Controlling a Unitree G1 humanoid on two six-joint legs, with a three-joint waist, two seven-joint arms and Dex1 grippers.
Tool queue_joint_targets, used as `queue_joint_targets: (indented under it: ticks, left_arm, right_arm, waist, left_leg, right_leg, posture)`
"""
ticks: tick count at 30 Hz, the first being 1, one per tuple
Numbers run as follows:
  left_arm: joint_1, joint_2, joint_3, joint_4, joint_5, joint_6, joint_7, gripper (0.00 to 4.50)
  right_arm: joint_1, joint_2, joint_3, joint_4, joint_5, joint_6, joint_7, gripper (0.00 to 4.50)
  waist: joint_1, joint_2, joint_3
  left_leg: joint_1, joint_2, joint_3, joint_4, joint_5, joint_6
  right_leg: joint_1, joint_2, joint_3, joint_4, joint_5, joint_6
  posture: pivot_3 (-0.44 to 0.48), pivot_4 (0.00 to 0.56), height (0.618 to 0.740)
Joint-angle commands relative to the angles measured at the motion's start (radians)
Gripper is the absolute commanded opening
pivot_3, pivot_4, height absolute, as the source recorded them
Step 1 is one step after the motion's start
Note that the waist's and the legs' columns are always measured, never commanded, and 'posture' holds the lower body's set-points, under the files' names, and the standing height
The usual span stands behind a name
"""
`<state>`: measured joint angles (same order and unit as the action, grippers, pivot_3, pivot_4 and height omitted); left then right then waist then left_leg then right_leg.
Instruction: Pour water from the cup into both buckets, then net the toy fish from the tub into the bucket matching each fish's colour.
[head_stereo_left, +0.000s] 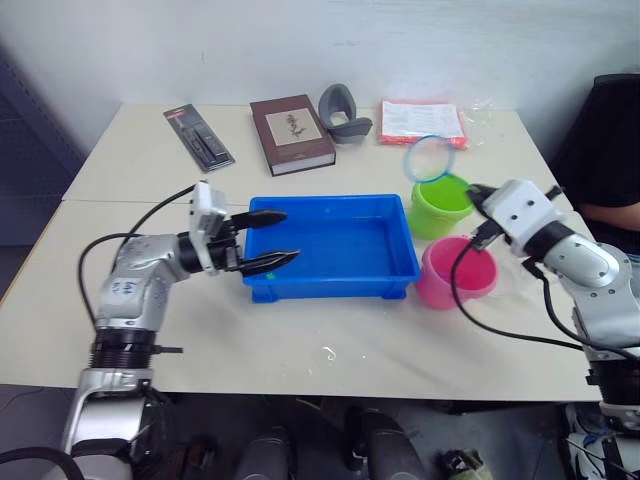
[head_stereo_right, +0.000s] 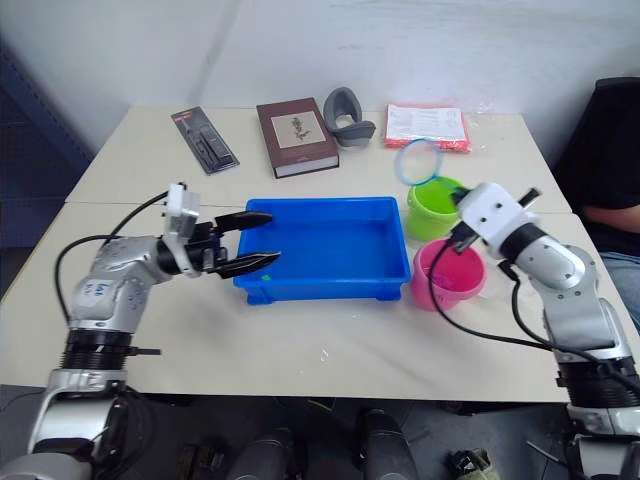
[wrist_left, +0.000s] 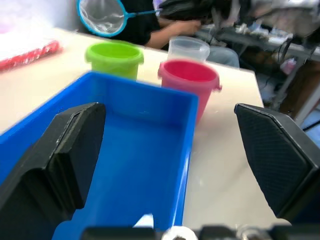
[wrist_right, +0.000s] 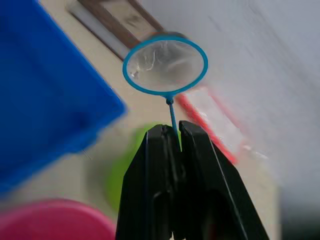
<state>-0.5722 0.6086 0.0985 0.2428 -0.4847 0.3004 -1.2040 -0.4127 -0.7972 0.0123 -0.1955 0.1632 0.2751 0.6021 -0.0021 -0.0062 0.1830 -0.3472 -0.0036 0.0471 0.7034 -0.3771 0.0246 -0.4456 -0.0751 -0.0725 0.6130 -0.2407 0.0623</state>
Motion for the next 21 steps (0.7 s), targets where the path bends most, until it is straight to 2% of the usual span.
queue_joint_targets:
  ticks: [1, 5, 11, 15, 21]
  left_arm:
    - [-0.007, 0.093, 0.029, 0.064, 0.03, -0.059, -0.075, 4.45]
    - [-0.042, 0.149, 0.008, 0.14, 0.08, -0.123, -0.114, 4.45]
    - [-0.049, 0.19, -0.015, 0.176, 0.121, -0.163, -0.17, 4.45]
    - [-0.047, 0.209, -0.039, 0.132, 0.139, -0.156, -0.19, 4.45]
    - [-0.07, 0.228, -0.092, 0.054, 0.198, -0.156, -0.177, 4.45]
  right_arm:
    - [-0.048, 0.033, 0.092, -0.131, 0.058, 0.239, 0.059, 0.0]
    - [-0.121, 0.068, 0.24, -0.133, 0.006, 0.341, 0.113, 0.0]
    - [-0.296, 0.14, 0.444, 0.026, -0.145, 0.364, 0.149, 0.0]
    - [-0.383, 0.199, 0.517, 0.132, -0.197, 0.323, 0.207, 0.0]
    - [-0.43, 0.291, 0.516, 0.188, -0.149, 0.35, 0.323, 0.0]
  waist:
    - [0.0, 0.0, 0.0]
    - [0.009, 0.0, 0.0]
    - [0.0, 0.0, 0.0]
    - [-0.003, 0.0, 0.0]
    - [-0.003, 0.0, 0.0]
  left_leg:
    - [0.0, 0.0, 0.0, 0.0, 0.0, 0.0]
    - [-0.003, -0.002, -0.002, 0.0, -0.001, 0.004]
    - [-0.008, -0.004, -0.002, 0.001, -0.002, 0.006]
    - [-0.008, -0.004, 0.0, 0.001, -0.002, 0.006]
    - [-0.009, -0.004, 0.001, 0.001, -0.002, 0.006]
  right_leg:
    - [0.0, -0.001, 0.0, 0.0, 0.0, 0.0]
    - [-0.001, -0.004, -0.002, -0.001, 0.0, 0.0]
    - [-0.005, -0.004, -0.004, -0.003, 0.0, 0.0]
    - [-0.007, -0.003, -0.004, -0.002, 0.0, 0.0]
    - [-0.008, -0.003, -0.004, 0.0, 0.0, 0.0]
  posture:
    - [0.0, 0.15, 0.74]
    - [0.0, 0.15, 0.74]
    - [0.0, 0.15, 0.74]
    - [0.0, 0.15, 0.74]
    - [0.0, 0.15, 0.74]
